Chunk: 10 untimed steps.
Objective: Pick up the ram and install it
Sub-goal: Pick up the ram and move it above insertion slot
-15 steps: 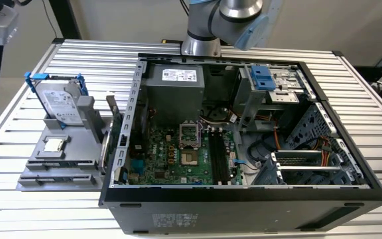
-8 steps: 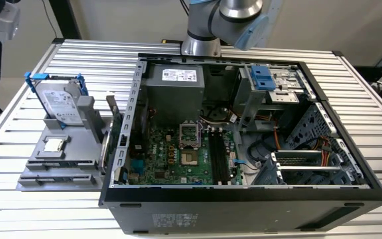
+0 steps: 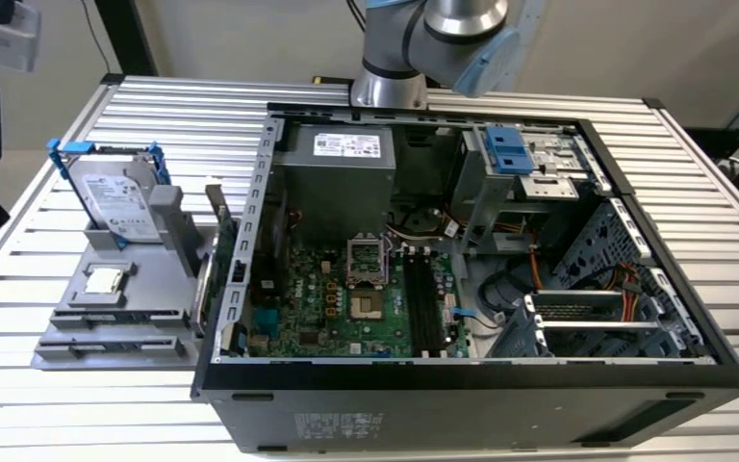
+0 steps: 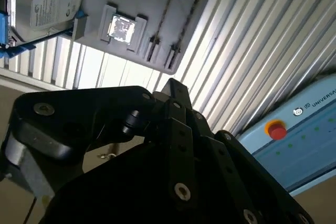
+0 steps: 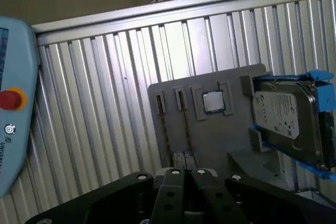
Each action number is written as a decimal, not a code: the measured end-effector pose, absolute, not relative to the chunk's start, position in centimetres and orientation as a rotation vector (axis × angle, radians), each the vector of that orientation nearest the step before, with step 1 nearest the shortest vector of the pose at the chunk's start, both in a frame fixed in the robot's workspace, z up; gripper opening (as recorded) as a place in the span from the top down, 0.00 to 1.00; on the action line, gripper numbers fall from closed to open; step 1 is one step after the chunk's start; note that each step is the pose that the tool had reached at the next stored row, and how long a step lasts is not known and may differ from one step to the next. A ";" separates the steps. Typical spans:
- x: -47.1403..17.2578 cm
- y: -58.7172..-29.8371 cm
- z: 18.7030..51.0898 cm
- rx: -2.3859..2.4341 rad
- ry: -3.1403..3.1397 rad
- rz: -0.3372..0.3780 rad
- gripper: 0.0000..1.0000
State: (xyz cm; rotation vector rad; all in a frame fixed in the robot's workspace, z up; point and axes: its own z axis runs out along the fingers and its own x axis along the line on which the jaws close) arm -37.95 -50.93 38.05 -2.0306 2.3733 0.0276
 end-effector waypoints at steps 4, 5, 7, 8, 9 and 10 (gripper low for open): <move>-37.9 -50.9 37.9 -2.116 2.297 0.027 1.00; -38.0 -50.9 37.8 -2.137 2.278 0.028 1.00; -37.9 -50.9 37.8 -2.174 2.243 0.028 1.00; -37.9 -50.9 37.7 -2.191 2.226 0.028 1.00; -37.9 -50.9 37.7 -2.209 2.208 0.028 1.00; -37.9 -50.9 37.6 -2.227 2.191 0.029 1.00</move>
